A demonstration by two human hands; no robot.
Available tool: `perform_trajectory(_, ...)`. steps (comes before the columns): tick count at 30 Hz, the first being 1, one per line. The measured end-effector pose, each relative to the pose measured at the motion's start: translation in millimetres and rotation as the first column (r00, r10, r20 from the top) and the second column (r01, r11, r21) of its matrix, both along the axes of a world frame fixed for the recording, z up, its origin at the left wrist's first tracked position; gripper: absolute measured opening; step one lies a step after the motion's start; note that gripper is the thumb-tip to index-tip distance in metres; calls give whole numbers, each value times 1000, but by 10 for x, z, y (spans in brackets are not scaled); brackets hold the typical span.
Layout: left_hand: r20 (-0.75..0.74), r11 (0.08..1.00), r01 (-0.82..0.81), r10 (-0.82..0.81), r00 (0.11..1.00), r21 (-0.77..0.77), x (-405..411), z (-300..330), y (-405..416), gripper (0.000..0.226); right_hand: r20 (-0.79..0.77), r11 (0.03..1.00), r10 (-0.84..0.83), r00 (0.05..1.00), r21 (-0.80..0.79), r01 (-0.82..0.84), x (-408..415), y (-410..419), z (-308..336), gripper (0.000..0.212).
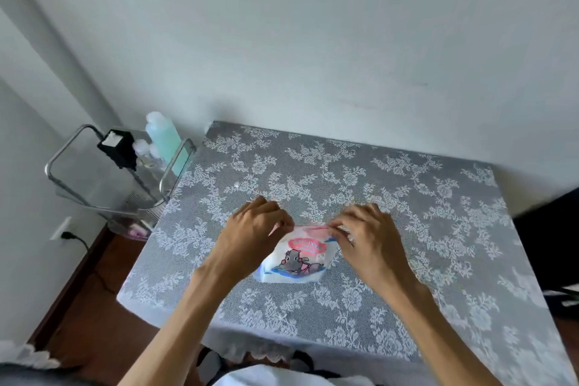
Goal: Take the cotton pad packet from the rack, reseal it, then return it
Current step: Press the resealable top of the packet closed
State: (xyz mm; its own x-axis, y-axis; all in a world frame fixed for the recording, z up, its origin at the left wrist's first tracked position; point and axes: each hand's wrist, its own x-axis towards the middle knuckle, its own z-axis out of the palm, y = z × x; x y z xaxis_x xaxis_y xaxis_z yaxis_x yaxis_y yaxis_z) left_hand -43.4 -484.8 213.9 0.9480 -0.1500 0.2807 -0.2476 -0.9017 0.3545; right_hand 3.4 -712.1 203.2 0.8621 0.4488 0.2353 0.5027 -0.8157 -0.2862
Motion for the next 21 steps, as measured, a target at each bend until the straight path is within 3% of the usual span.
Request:
perform_trajectory(4, -80, 1000, 13, -14, 997, -14, 3, -142, 68, 17, -140, 990, 14, 990, 143, 6, 30, -23, -64, 19)
perform_trajectory(8, -177, 998, 25, -36, 984, -61, -11, -290, 153, 12, -184, 994, -21, 983, 102, 40, 103, -177, -160, 18)
perform_trajectory(14, -220, 997, -7, -11, 976, -80, 73, -434, 23, 57, -234, 999, -13, 972, 41, 23, 193, -306, -193, 25)
perform_trajectory(19, -200, 986, 8, -42, 979, -168, 177, -460, -53, 31, -240, 993, 19, 971, 121, 10, 205, -331, -161, 44)
perform_trajectory(21, -214, 982, 17, -58, 975, -189, 186, -440, -47, 19, -246, 993, 13, 969, 121, 17, 214, -350, -174, 36)
